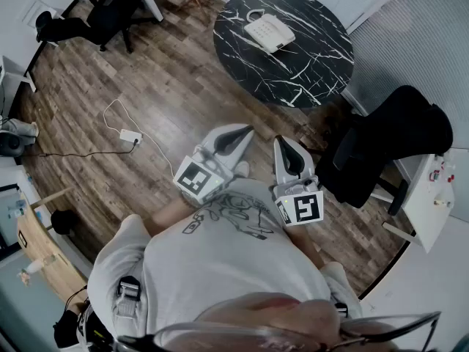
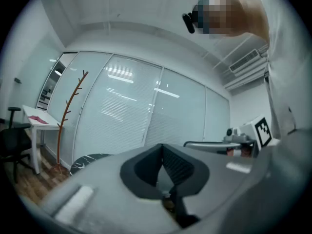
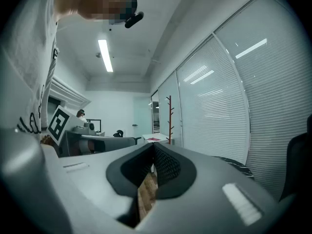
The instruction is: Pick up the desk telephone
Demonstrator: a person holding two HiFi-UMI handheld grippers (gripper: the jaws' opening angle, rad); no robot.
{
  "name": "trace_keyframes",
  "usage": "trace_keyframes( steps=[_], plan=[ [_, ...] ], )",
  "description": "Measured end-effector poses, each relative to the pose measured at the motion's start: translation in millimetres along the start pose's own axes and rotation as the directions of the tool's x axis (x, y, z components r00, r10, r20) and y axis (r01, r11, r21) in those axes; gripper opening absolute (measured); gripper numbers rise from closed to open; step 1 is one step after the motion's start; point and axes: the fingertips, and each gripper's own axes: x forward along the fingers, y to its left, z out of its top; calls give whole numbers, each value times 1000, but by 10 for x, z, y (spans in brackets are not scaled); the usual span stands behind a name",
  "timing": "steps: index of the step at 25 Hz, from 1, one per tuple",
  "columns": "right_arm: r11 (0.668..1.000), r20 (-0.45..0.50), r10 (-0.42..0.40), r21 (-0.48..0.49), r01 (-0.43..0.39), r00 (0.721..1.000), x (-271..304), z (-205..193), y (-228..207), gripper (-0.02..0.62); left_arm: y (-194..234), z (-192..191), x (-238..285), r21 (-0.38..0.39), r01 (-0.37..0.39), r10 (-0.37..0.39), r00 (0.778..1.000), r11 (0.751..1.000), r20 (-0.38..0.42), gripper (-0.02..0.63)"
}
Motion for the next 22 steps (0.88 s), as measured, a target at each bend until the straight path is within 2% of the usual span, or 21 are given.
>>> trace_keyframes(
  steps=[6,12,22],
  plan=[
    [1000,0,-3,1,3,1000,-23,2,-55,6,-63,-32,53,9,16,-16,1000,1000,-12,3],
    [1000,21,3,24,-4,1000,-72,48,-98,6,-102,-67,99,20,0,1,1000,1000,-10,5],
    [999,40,30,27,-31,999,-358,3,-231,6,-409,-123,227,14,9,-9,1000,1000,4,5]
  ],
)
